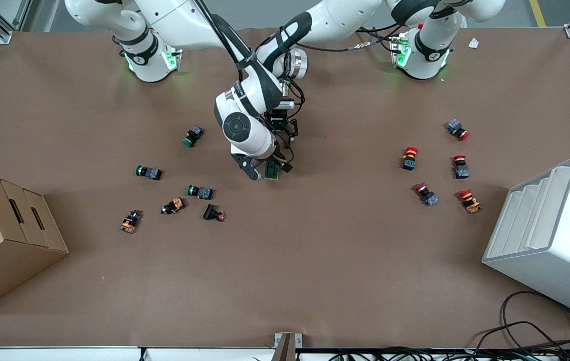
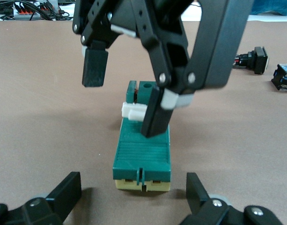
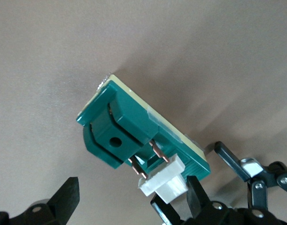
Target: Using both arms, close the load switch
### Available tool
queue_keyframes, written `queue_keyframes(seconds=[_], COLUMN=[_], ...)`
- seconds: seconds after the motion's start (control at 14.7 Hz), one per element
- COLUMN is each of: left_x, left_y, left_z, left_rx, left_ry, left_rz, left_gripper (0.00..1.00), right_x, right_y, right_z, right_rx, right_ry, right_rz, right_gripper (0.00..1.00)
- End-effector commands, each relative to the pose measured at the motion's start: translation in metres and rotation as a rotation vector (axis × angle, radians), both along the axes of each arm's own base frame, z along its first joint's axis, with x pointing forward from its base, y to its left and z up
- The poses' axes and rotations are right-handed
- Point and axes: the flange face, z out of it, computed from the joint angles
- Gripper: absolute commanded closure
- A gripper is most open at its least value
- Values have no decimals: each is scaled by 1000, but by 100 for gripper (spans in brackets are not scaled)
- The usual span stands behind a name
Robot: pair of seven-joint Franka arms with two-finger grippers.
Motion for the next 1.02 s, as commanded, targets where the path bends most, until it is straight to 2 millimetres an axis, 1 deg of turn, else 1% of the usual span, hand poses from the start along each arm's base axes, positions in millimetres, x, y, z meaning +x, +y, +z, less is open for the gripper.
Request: queue_keyframes(seconds=[0.0,0.14,0.34,0.41,0.55,0.89,0.95], left_x=[3,5,9,11,11,12,13], left_y=[0,0,-1,-2,-3,-1,-1], left_z=[-7,-6,-2,-1,-1,-2,-2], left_rx=[-4,-5,-8,-11,-11,-6,-6], left_ry=[-13,-15,-16,-18,-18,-16,-16], left_rz=[2,5,12,15,15,19,20], left_gripper=[1,1,1,1,1,1,1], right_x=[17,33,44,46,53,81,84], right_y=[3,-1,2,2,6,-3,-6], right_z=[9,19,14,7,4,7,3], right_rx=[31,49,56,53,58,60,54], right_ry=[-13,-33,-51,-53,-61,-100,-104], right_rz=[-25,-40,-30,-28,-30,-32,-27], right_gripper=[0,0,0,0,0,0,0])
